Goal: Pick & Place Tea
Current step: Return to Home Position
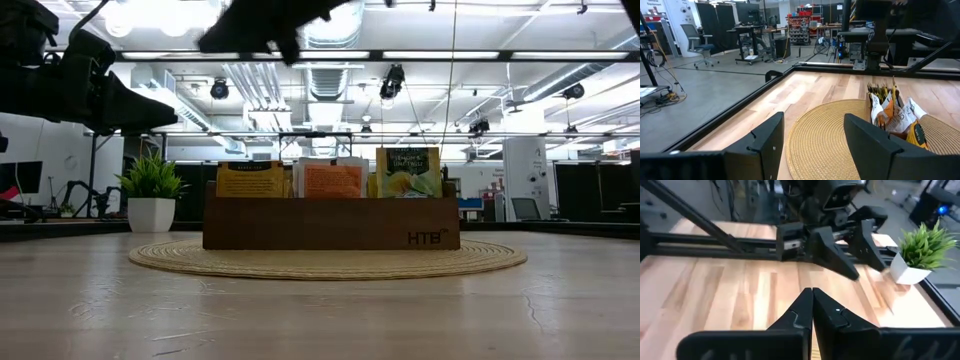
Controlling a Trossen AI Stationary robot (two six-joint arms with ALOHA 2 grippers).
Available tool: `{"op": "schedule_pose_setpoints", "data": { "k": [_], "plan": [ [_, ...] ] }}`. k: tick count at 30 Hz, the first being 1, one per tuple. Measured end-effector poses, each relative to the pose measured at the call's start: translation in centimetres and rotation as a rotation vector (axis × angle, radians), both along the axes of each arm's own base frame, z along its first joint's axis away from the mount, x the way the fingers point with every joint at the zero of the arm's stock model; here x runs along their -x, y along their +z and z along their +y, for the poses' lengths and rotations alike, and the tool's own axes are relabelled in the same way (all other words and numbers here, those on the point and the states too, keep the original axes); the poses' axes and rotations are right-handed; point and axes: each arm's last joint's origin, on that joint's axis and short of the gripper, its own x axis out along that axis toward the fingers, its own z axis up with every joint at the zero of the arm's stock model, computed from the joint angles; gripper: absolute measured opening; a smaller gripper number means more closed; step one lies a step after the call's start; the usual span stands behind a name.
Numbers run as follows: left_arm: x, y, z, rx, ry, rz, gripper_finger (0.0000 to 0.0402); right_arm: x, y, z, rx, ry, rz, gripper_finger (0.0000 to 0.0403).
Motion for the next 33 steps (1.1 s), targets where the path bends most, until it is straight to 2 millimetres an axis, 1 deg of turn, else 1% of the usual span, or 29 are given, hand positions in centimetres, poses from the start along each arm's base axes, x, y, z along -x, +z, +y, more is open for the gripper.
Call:
{"op": "schedule_pose_setpoints", "data": {
  "k": [3, 5, 13, 16, 19, 26, 33],
  "plan": [
    [0.0, 0.0, 0.0, 0.000, 0.000, 0.000, 0.0202, 3.3, -0.8, -0.7, -0.027, 0.035, -0.060, 0.0008],
    [0.0, 0.0, 0.0, 0.000, 0.000, 0.000, 0.0202, 5.8, -1.1, -1.0, -0.038, 0.052, -0.104, 0.0008],
    [0.0, 0.0, 0.0, 0.000, 0.001, 0.000, 0.0202, 16.1, -1.6, -2.3, -0.055, 0.051, -0.258, 0.0008],
    [0.0, 0.0, 0.0, 0.000, 0.001, 0.000, 0.0202, 19.6, -1.8, -2.8, -0.052, 0.055, -0.298, 0.0008],
    [0.0, 0.0, 0.0, 0.000, 0.001, 0.000, 0.0202, 22.7, -2.3, -3.2, -0.038, 0.056, -0.323, 0.0008],
    [0.0, 0.0, 0.0, 0.000, 0.001, 0.000, 0.0202, 28.7, -3.5, -3.9, -0.006, 0.063, -0.444, 0.0008],
    [0.0, 0.0, 0.0, 0.000, 0.001, 0.000, 0.0202, 33.3, -4.4, -4.7, 0.023, 0.043, -0.601, 0.0008]
  ]
}}
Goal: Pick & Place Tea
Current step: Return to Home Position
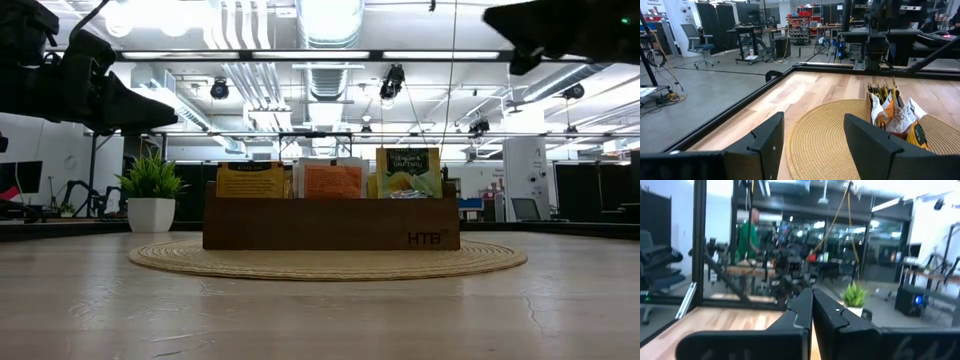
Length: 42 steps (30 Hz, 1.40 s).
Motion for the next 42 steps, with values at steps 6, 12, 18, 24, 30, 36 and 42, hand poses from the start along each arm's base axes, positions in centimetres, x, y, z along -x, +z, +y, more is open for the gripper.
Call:
{"op": "schedule_pose_setpoints", "data": {
  "k": [6, 12, 18, 24, 30, 36, 42],
  "plan": [
    [0.0, 0.0, 0.0, 0.000, 0.000, 0.000, 0.0202, 2.9, -1.0, -0.4, 0.015, -0.019, -0.093, 0.0008],
    [0.0, 0.0, 0.0, 0.000, -0.001, -0.001, 0.0202, 3.8, -1.5, -0.5, 0.012, -0.016, -0.087, 0.0008],
    [0.0, 0.0, 0.0, 0.000, 0.002, 0.006, 0.0202, 3.6, -2.0, -0.5, 0.057, -0.007, -0.025, 0.0008],
    [-0.1, -0.1, 0.0, 0.001, 0.002, 0.012, 0.0202, 3.4, -3.1, -0.4, 0.102, -0.008, 0.069, 0.0008],
    [-0.1, -0.1, 0.0, 0.001, 0.000, 0.013, 0.0202, 3.3, -4.0, -0.5, 0.135, -0.032, 0.140, 0.0008],
    [-0.1, -0.1, 0.0, 0.000, -0.001, 0.013, 0.0202, 3.3, -4.4, -0.7, 0.109, -0.104, 0.182, 0.0008],
    [-0.1, -0.1, 0.0, 0.001, 0.000, 0.013, 0.0202, 3.3, -4.5, -0.8, 0.021, -0.123, 0.187, 0.0008]
  ]
}}
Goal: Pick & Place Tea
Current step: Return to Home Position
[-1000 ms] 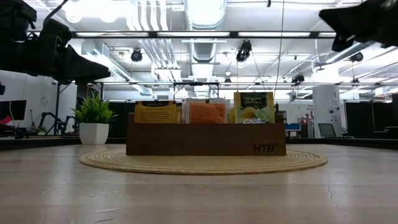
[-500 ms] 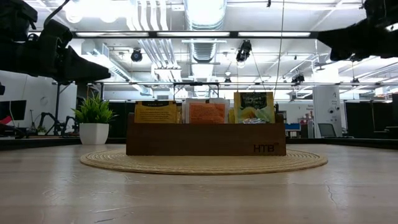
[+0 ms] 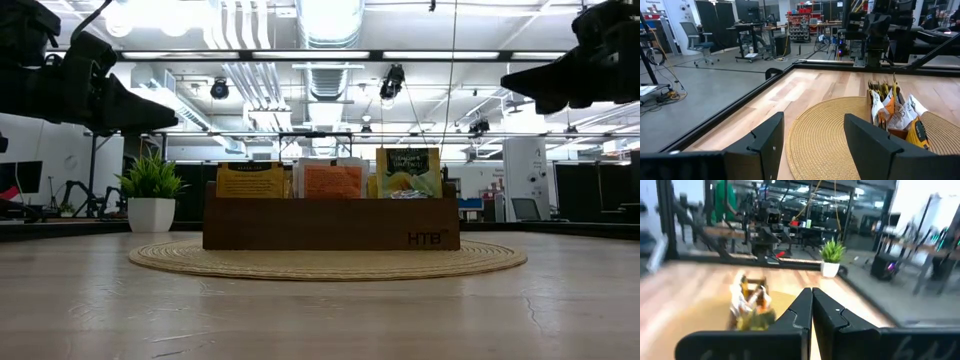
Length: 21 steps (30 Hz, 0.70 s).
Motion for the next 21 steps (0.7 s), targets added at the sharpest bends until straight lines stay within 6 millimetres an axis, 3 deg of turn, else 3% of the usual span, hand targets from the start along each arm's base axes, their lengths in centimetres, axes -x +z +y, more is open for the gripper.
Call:
{"op": "schedule_pose_setpoints", "data": {
  "k": [5, 8, 21],
  "plan": [
    [0.00, 0.00, 0.00, 0.000, 0.000, 0.000, 0.0202, 0.00, -0.05, 0.00, -0.344, 0.015, -0.055, 0.0008],
    [0.00, 0.00, 0.00, 0.000, 0.000, 0.000, 0.0202, 0.00, -0.05, 0.00, -0.462, 0.019, -0.075, 0.0008],
    [0.00, -0.01, 0.00, 0.000, 0.000, 0.000, 0.0202, 0.00, -0.06, 0.00, -0.456, 0.018, -0.073, 0.0009]
  ]
}}
